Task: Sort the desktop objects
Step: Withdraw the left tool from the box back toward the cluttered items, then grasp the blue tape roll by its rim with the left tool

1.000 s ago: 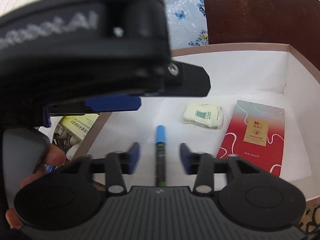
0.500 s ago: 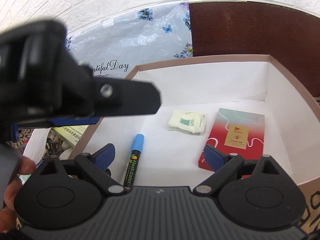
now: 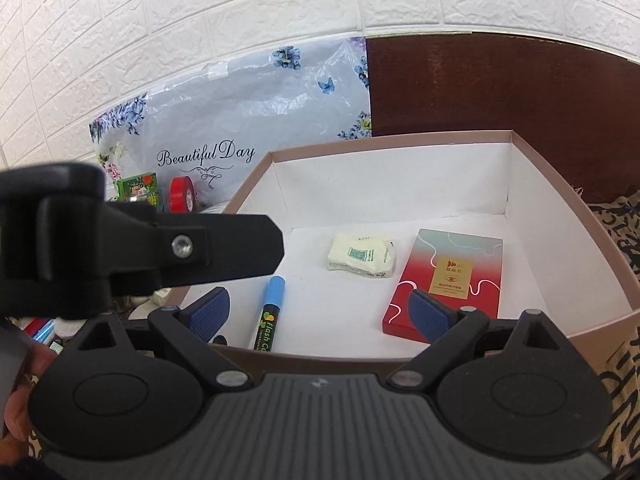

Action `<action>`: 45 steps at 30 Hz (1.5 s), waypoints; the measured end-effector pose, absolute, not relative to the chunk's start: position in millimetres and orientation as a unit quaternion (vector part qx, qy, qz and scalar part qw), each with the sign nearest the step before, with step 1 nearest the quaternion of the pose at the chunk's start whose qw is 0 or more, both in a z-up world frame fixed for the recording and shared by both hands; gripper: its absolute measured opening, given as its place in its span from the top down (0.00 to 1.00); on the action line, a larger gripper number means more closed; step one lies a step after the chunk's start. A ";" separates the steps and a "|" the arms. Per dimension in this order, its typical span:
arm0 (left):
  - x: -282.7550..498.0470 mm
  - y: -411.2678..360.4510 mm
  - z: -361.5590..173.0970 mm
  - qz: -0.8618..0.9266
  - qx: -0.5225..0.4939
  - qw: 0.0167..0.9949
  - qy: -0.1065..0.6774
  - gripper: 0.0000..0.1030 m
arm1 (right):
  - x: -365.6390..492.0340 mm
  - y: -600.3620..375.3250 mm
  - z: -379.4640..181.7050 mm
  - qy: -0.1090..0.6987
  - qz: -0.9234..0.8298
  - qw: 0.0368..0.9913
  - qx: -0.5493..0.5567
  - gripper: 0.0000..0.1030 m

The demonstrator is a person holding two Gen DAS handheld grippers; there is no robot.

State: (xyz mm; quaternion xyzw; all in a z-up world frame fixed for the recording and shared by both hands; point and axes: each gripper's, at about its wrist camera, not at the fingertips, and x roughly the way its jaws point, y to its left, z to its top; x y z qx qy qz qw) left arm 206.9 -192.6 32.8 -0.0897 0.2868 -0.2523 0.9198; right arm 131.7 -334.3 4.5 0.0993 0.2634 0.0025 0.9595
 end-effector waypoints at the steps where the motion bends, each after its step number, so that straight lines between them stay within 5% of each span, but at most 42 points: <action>1: 203.9 -191.4 33.2 -0.251 -0.089 0.920 0.286 0.03 | 129.0 -333.9 5.7 0.261 0.001 0.960 0.100 0.09; 18: 137.5 -161.3 19.9 -0.212 -0.078 0.931 0.286 0.03 | 68.6 -305.8 9.5 0.236 0.007 0.968 0.089 0.05; 45: 97.5 -64.2 -53.7 -0.123 -0.163 0.908 0.367 0.03 | 44.7 -232.4 -58.7 0.327 0.073 0.939 0.082 0.05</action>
